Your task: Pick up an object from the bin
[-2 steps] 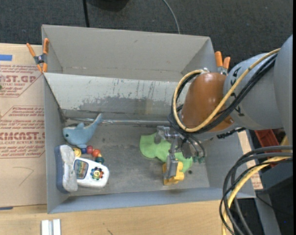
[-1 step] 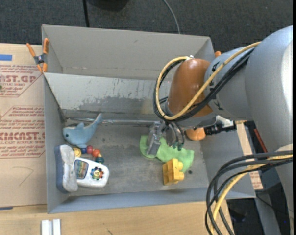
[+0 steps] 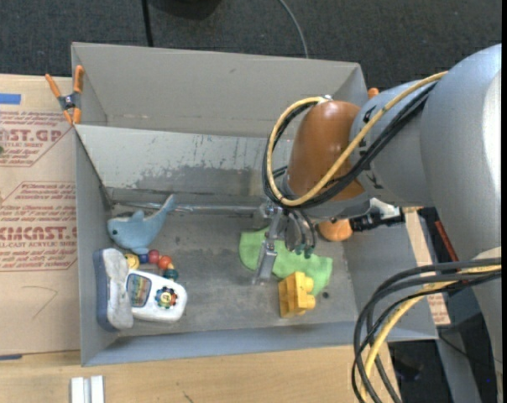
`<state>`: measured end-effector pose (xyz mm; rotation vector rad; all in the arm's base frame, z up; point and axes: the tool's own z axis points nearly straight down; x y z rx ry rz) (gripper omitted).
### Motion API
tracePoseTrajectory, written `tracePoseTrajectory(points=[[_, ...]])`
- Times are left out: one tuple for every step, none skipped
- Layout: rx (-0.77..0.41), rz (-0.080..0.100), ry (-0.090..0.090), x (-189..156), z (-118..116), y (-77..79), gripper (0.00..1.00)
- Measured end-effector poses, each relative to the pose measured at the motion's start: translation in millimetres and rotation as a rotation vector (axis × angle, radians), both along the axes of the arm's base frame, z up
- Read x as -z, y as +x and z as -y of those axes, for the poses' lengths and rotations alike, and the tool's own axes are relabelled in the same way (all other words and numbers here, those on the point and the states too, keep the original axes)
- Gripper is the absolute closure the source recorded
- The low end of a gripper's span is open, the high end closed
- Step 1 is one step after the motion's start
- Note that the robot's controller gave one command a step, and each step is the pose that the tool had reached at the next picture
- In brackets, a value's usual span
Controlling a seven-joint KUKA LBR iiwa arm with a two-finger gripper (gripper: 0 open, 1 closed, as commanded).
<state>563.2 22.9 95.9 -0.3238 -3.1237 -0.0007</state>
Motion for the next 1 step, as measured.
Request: tracePoseTrajectory(points=[[0.000,0.000,0.000,0.0,0.0,0.0,0.00]])
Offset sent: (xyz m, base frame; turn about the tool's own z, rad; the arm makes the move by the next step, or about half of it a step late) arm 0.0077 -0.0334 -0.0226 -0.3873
